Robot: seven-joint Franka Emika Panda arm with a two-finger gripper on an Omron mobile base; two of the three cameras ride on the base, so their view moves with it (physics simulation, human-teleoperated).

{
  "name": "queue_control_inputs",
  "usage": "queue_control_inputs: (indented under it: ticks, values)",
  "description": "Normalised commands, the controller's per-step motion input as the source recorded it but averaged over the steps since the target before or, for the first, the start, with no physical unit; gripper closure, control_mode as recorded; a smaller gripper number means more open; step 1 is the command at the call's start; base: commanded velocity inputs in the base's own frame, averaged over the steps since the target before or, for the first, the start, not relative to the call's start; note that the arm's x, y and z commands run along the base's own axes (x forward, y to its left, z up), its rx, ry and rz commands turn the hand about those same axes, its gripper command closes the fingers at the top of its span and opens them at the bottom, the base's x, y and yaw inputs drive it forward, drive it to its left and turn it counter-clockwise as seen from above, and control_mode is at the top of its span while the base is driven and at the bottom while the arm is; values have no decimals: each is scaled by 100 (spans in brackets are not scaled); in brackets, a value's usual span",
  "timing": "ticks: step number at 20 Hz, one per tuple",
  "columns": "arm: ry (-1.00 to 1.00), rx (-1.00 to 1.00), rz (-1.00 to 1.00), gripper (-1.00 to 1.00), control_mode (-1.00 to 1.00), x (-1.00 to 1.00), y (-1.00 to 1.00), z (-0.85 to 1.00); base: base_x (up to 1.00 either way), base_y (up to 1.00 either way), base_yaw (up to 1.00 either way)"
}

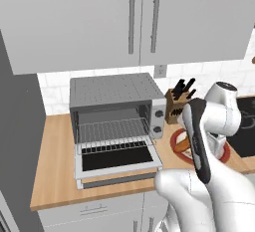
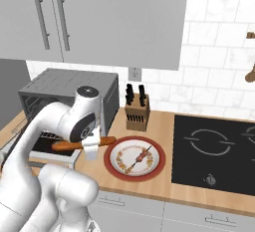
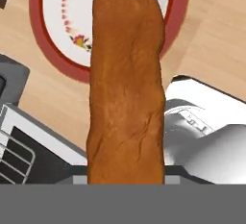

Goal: Pick up the kebab skewer and baguette bread, and place them inside the toaster oven. Close the toaster oven door and start by setting the timer.

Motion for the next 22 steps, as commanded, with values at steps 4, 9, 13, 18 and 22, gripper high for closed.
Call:
queue_control_inputs:
  ticks: [4,9,13,18,22]
  values:
    - [-5,8,-30,100,-100,-24,70,62,0,0,0]
    - [-8,2,-27,100,-100,-2,81,57,0,0,0]
    - [-13,0,-20,100,-100,0,100,41,0,0,0]
    - [-5,0,-13,100,-100,18,78,25,0,0,0]
    - [-2,-1,-3,100,-100,36,43,0,0,0,0]
